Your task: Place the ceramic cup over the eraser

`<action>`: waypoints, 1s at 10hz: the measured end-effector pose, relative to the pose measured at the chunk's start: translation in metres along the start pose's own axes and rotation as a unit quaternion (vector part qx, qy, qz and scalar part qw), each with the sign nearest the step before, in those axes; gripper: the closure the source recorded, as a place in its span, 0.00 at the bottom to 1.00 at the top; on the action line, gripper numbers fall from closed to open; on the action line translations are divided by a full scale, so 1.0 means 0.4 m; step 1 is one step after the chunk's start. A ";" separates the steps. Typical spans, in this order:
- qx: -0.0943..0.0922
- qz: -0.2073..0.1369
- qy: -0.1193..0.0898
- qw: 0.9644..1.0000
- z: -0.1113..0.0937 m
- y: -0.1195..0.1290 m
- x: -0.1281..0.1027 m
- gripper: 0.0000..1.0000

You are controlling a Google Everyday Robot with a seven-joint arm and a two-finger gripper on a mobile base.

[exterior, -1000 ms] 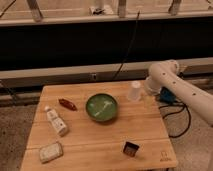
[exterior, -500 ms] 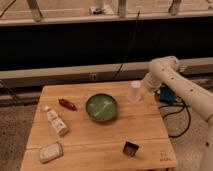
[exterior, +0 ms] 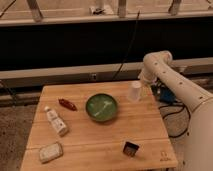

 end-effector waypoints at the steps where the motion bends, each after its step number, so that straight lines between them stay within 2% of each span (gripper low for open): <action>1: -0.007 -0.007 0.001 1.000 0.008 -0.006 -0.011 0.20; 2: -0.019 -0.015 0.003 1.000 0.023 -0.009 -0.029 0.20; 3: -0.023 -0.023 0.001 0.999 0.029 -0.016 -0.045 0.20; 6: -0.062 -0.048 0.004 0.997 0.061 -0.015 -0.065 0.22; 7: -0.071 -0.053 0.005 0.996 0.068 -0.014 -0.064 0.27; 10: -0.094 -0.069 0.011 0.993 0.085 -0.013 -0.064 0.59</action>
